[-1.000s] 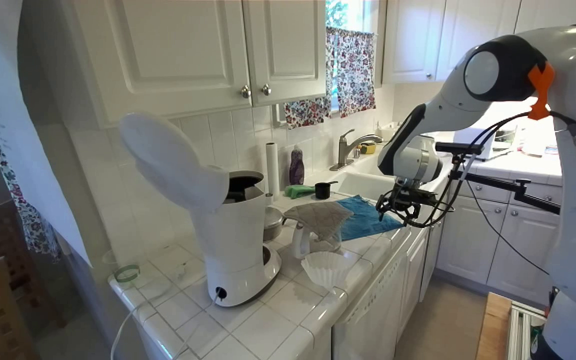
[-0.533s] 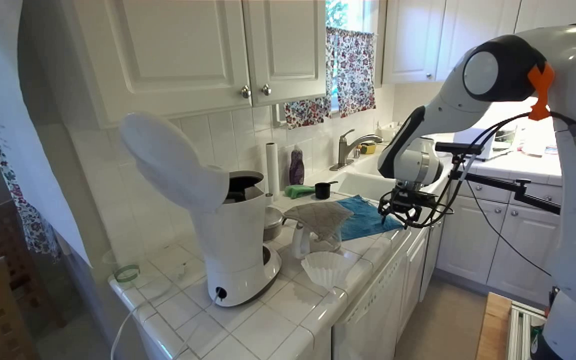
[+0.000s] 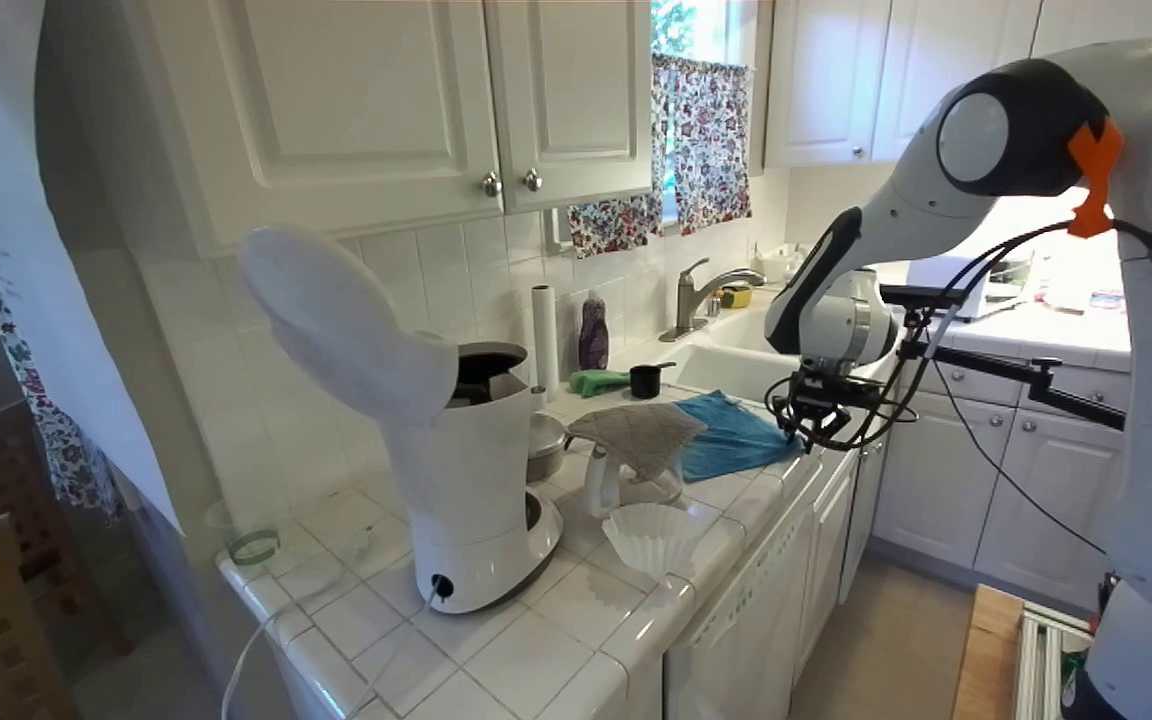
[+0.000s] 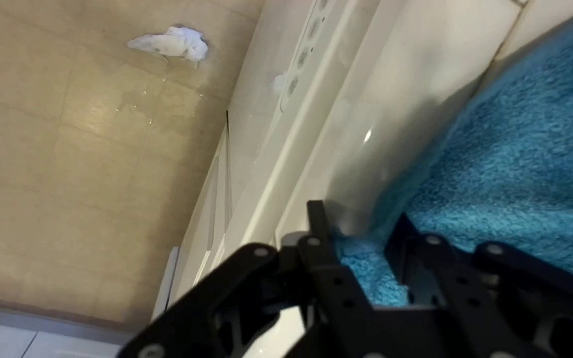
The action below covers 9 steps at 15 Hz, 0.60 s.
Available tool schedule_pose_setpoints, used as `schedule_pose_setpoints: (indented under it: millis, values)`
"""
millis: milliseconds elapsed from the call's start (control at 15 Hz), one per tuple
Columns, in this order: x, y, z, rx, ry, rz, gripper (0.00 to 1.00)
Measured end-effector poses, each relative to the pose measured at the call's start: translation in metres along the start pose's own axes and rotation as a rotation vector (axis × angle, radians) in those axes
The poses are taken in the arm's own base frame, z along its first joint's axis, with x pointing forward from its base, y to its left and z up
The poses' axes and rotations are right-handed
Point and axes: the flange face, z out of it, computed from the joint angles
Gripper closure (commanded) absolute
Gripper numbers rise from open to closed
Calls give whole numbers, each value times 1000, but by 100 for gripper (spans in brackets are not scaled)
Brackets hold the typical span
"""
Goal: Fold the blue towel and put it on top of the bottle
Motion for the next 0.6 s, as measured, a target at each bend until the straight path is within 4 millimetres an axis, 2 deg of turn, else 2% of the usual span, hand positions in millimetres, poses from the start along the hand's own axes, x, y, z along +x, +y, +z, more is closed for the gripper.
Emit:
schedule_pose_setpoints:
  millis: [133, 333, 600]
  values:
    - [1, -2, -3, -3, 12, -3, 82]
    - [0, -9, -3, -10, 31, -9, 100]
    - [-1, -17, -4, -17, 54, -17, 97]
